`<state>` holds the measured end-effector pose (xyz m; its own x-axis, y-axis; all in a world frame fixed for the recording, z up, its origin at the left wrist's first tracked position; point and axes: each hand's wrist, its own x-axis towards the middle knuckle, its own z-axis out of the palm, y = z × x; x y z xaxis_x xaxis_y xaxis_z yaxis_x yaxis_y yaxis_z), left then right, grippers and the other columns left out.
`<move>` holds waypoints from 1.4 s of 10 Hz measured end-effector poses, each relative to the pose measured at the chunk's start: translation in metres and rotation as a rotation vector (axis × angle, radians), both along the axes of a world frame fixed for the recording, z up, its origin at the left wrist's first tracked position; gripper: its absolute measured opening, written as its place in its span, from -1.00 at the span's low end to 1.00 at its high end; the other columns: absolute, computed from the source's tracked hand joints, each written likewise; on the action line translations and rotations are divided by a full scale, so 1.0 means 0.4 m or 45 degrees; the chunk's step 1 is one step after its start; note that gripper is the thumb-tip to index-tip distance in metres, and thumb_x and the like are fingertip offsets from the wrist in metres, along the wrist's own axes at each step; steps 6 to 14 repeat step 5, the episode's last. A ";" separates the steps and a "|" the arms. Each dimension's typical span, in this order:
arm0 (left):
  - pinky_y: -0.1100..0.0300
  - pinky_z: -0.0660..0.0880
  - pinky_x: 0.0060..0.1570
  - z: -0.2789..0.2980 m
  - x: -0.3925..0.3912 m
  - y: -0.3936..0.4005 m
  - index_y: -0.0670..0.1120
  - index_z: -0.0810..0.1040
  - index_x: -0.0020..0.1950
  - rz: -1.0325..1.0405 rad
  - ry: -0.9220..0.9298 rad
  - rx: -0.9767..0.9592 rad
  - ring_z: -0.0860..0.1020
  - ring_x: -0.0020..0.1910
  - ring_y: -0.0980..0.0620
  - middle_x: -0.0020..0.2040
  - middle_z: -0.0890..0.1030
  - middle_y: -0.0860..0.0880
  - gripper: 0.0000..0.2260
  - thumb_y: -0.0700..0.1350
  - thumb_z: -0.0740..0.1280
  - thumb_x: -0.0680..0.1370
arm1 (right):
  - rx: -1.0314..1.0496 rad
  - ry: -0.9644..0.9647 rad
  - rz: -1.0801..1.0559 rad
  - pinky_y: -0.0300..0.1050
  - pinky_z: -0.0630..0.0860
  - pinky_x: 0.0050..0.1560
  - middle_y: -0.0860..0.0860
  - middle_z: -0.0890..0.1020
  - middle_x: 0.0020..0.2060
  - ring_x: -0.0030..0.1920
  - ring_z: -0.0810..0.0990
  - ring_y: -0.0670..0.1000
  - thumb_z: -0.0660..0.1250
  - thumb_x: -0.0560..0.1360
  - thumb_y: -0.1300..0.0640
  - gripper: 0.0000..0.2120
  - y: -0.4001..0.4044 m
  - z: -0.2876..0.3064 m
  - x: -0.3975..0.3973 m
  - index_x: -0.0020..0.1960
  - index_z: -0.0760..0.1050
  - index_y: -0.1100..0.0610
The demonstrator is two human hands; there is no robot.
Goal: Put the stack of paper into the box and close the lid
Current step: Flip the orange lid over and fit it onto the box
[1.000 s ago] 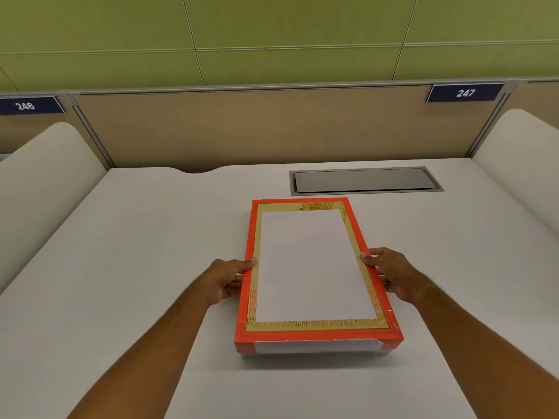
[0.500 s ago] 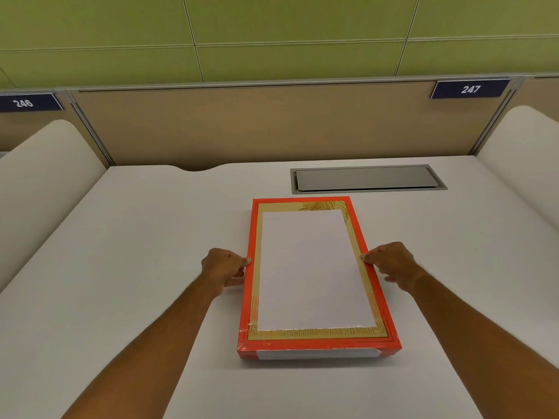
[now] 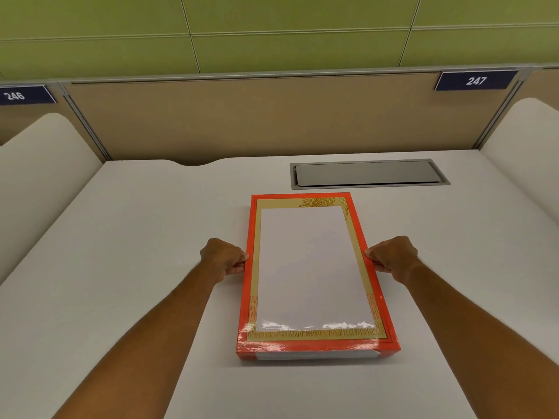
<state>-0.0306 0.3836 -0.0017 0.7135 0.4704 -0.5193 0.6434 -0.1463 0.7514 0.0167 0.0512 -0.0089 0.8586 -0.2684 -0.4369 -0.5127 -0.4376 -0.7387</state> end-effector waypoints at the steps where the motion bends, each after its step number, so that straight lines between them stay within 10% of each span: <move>1: -0.01 0.66 -0.05 0.001 -0.005 -0.002 -0.28 0.61 -0.09 0.004 -0.004 0.014 0.69 -0.24 -0.12 -0.08 0.68 -0.22 -0.87 -0.28 0.49 0.42 | -0.001 0.014 0.013 0.10 0.65 0.06 0.18 0.68 -0.03 -0.12 0.71 0.20 0.47 0.46 0.16 -0.80 0.002 0.004 -0.003 -0.02 0.58 0.28; 5: -0.02 0.55 0.14 0.007 -0.053 -0.046 -0.13 0.56 0.18 -0.313 -0.197 0.719 0.60 0.09 -0.13 0.15 0.63 -0.13 -0.63 0.04 0.44 0.46 | -0.464 -0.294 0.205 0.13 0.54 0.23 0.15 0.67 0.10 0.06 0.66 0.18 0.37 0.52 -0.02 -0.67 0.045 0.036 -0.068 0.11 0.61 0.23; 14: -0.02 0.55 0.14 0.007 -0.053 -0.046 -0.13 0.56 0.18 -0.313 -0.197 0.719 0.60 0.09 -0.13 0.15 0.63 -0.13 -0.63 0.04 0.44 0.46 | -0.464 -0.294 0.205 0.13 0.54 0.23 0.15 0.67 0.10 0.06 0.66 0.18 0.37 0.52 -0.02 -0.67 0.045 0.036 -0.068 0.11 0.61 0.23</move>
